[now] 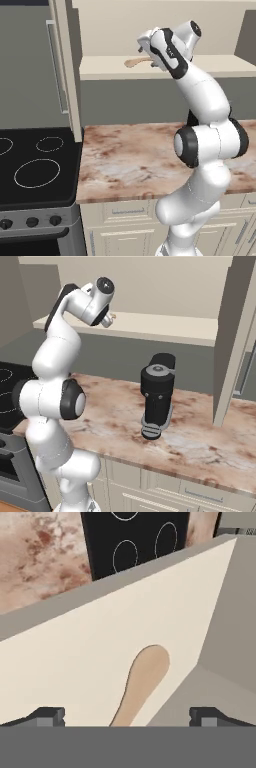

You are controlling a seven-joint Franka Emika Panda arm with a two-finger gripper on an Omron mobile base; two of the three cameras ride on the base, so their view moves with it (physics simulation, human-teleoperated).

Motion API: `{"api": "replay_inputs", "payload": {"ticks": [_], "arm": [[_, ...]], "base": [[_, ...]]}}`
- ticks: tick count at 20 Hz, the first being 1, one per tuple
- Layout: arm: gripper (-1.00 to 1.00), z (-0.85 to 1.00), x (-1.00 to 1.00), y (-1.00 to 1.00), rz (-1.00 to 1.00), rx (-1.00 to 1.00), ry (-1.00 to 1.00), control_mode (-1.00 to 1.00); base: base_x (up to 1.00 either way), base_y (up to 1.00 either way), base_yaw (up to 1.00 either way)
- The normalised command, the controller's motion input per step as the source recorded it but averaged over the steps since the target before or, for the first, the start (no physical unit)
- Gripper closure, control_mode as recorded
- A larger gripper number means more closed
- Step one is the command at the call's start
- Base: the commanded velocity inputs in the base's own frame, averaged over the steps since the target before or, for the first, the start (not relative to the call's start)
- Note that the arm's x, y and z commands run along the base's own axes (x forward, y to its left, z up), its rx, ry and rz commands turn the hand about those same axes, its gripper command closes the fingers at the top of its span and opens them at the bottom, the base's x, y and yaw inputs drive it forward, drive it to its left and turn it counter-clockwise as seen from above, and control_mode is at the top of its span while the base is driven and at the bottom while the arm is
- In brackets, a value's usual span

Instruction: Organize the utensils by type. Pick up the wooden spoons from the counter and place them in the open cabinet. Then pick up the metallic utensils from the counter and place them in the open drawer.

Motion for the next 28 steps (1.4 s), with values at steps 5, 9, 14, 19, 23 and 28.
{"api": "replay_inputs", "payload": {"ticks": [5,9,14,19,23,28], "arm": [[-1.00,0.01,-0.57,-0.02,0.00,0.07,0.00,-1.00],[-1.00,0.01,-0.67,0.00,0.00,0.07,0.00,-1.00],[-1.00,0.02,-0.83,0.00,-0.19,0.06,0.02,-1.00],[-1.00,0.00,-0.84,0.00,-0.48,0.14,0.16,-1.00],[-1.00,0.00,-0.79,0.00,-0.52,0.21,0.29,-1.00],[-1.00,-0.05,-0.73,-0.03,-0.47,0.34,0.36,-1.00]], "base": [[0.00,0.00,0.00],[0.00,0.00,0.00],[0.00,0.00,0.00],[0.00,0.00,0.00],[0.00,0.00,0.00],[0.00,0.00,0.00]]}}
